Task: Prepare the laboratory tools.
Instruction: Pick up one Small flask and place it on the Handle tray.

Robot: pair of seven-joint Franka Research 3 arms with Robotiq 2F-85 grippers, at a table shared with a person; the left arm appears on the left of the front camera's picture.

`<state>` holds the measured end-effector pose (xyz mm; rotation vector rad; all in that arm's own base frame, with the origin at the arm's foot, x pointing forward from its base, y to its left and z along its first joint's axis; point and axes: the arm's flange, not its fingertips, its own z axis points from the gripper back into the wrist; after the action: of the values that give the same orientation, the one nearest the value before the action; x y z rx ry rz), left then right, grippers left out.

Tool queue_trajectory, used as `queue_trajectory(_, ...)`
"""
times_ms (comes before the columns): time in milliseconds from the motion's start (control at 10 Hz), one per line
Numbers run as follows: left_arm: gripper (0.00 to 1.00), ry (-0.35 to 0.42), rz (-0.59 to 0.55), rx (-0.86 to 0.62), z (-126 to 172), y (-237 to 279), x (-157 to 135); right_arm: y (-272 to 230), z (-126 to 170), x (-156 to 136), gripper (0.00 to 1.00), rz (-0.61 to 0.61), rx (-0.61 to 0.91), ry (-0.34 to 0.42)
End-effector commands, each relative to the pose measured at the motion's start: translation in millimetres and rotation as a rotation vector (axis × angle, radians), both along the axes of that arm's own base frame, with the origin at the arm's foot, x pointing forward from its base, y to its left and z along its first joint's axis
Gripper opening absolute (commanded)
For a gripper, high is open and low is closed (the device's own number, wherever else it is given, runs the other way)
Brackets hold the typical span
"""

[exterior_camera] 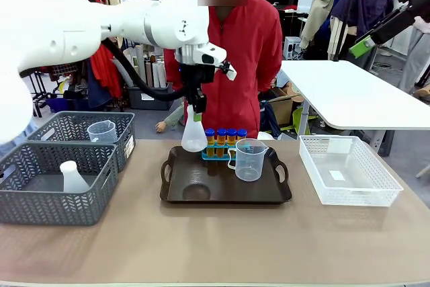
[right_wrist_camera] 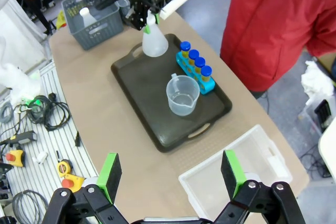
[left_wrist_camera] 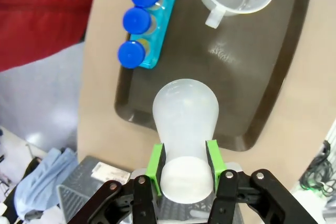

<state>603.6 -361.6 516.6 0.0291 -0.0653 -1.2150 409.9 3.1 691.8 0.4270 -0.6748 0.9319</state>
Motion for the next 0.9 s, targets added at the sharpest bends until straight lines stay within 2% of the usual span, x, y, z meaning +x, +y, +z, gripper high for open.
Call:
queue_trajectory(0, 0.0, 0.052, -0.037, 0.005, -4.4, -3.4, 8.9, 0.3, 1.2, -0.3, 1.0, 0.004, 0.008, 0.0)
queue_trajectory(200, 0.0, 0.092, -0.07, 0.007, -29.1, -4.7, 8.4, 0.3, 1.2, -0.3, 1.0, 0.004, 0.008, 0.0)
queue_trajectory(300, 0.0, 0.098, -0.065, -0.005, -29.9, -6.1, 8.2, 0.3, 1.2, -0.3, 1.0, 0.004, 0.008, 0.0)
queue_trajectory(400, 0.0, 0.062, -0.041, 0.021, -35.7, -3.8, 5.4, 0.3, 1.2, -0.3, 1.0, 0.004, 0.008, 0.0)
queue_trajectory(600, 0.0, 0.062, -0.041, 0.021, -35.7, -3.8, 5.4, 0.3, 1.2, -0.3, 1.0, 0.004, 0.008, 0.0)
queue_trajectory(800, 0.0, 0.082, -0.035, 0.001, -56.0, -5.9, 2.2, 0.3, 1.2, -0.3, 1.0, 0.004, 0.008, 0.0)
